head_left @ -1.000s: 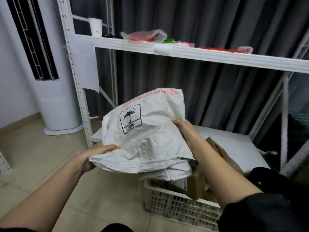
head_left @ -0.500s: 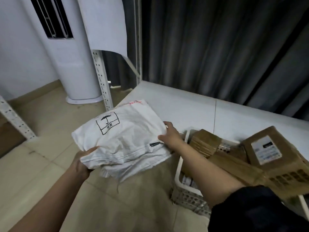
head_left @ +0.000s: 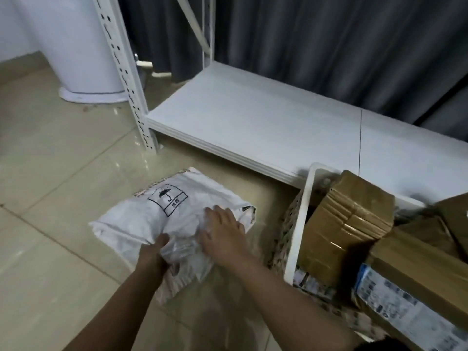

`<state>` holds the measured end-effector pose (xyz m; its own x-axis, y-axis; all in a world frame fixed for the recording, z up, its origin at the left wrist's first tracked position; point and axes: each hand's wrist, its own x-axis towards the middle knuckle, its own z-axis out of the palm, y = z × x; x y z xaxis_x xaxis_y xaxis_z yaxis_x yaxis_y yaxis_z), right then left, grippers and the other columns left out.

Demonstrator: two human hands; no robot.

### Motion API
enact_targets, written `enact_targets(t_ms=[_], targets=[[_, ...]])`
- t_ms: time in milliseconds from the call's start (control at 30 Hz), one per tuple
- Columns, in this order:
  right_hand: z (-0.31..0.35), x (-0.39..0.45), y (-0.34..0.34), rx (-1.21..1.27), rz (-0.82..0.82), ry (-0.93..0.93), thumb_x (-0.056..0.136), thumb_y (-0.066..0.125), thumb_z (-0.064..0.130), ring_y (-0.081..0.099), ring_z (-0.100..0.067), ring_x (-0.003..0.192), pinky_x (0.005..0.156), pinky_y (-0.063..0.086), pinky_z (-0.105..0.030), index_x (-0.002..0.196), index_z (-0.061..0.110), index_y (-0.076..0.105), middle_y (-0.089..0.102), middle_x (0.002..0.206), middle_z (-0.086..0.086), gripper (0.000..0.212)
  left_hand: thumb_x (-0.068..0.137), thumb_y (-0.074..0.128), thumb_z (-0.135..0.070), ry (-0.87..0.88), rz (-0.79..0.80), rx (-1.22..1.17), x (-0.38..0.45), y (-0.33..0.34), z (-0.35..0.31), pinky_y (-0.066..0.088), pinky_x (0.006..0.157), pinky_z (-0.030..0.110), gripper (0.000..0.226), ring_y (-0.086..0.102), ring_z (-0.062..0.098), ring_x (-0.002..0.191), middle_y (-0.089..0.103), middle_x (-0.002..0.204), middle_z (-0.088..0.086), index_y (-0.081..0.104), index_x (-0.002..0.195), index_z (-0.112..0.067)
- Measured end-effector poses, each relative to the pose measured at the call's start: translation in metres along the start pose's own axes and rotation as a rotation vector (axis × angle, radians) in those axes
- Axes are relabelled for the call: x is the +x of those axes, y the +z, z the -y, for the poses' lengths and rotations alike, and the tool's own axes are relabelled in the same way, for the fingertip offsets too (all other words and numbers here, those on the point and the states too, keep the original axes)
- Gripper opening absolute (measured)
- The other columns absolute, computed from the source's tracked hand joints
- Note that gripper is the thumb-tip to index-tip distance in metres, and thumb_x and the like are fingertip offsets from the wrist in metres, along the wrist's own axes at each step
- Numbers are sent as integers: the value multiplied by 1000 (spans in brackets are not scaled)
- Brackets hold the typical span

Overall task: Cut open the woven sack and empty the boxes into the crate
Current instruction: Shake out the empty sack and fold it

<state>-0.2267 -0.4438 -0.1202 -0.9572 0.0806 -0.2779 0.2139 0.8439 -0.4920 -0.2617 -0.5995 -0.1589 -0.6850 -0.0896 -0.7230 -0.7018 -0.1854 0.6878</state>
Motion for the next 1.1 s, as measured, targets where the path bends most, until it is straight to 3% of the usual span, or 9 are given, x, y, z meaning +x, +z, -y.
enact_targets(t_ms=[200, 367, 467, 600, 767, 867, 933, 1000, 1100], targets=[[-16, 9, 45, 69, 177, 85, 100, 25, 43, -8, -17, 148, 117, -3, -49, 147, 32, 28, 4, 161, 9, 49, 94, 48, -49, -293, 202, 289, -3, 19, 41, 45, 86, 38, 40, 61, 32, 108, 64, 109, 10, 56, 114, -15], [-35, 8, 73, 16, 271, 97, 98, 36, 32, -16, -19, 147, 118, -4, -49, 150, 32, 19, -9, 161, 8, 55, 79, 74, -32, 465, -560, 771, 3, -8, 64, 42, 91, 53, 52, 51, 41, 112, 55, 115, 24, 54, 114, 0], [-44, 4, 84, -32, 293, 50, 95, 43, 18, -17, -21, 147, 120, 2, -45, 152, 28, 11, -16, 160, 5, 66, 86, 50, -45, 1047, -309, 1354, 17, -26, 77, 36, 98, 51, 54, 48, 38, 124, 52, 135, 16, 55, 129, -13], [-53, -13, 102, -164, -66, 62, 75, 72, 29, 35, -28, 140, 102, 45, -45, 130, 26, 55, 39, 150, -8, 57, 86, 9, -73, 744, 79, 1825, 49, -33, 92, 43, 91, 61, 75, 50, 39, 126, 47, 144, 6, 49, 135, -32], [-70, -38, 141, -265, -60, 91, 60, 79, 41, 56, -33, 122, 85, 54, -47, 124, 31, 61, 53, 140, -9, 67, 64, 33, -80, 588, 106, 1995, 78, -23, 86, 50, 75, 62, 83, 59, 47, 110, 56, 136, 11, 54, 129, -32], [-73, -31, 144, -262, 11, 82, 65, 71, 47, 48, -34, 130, 92, 51, -45, 135, 31, 50, 42, 148, -10, 75, 59, 35, -80, 592, 96, 1993, 77, -16, 74, 42, 88, 59, 87, 43, 47, 127, 40, 150, 6, 47, 136, -40], [-71, -16, 136, -172, 106, 33, 85, 56, 46, 16, -34, 146, 109, 31, -49, 149, 30, 26, 9, 161, -8, 73, 62, 38, -79, 627, 59, 1942, 80, -20, 66, 36, 97, 56, 89, 31, 43, 136, 26, 157, 3, 31, 143, -44], [-68, 0, 123, -42, 337, 77, 94, 45, 49, -9, -29, 147, 116, 14, -47, 152, 33, 6, -16, 160, -2, 72, 49, 62, -69, 571, 91, 2018, 84, -25, 53, 46, 81, 64, 94, 55, 47, 114, 53, 138, 12, 46, 135, -33], [-57, 11, 114, -46, 436, 91, 91, 44, 58, -6, -30, 147, 116, 10, -47, 152, 33, 5, -15, 160, 0, 76, 31, 83, -45, 687, 25, 1953, 89, -31, 54, 50, 64, 60, 89, 66, 44, 80, 68, 105, 21, 57, 113, -22]])
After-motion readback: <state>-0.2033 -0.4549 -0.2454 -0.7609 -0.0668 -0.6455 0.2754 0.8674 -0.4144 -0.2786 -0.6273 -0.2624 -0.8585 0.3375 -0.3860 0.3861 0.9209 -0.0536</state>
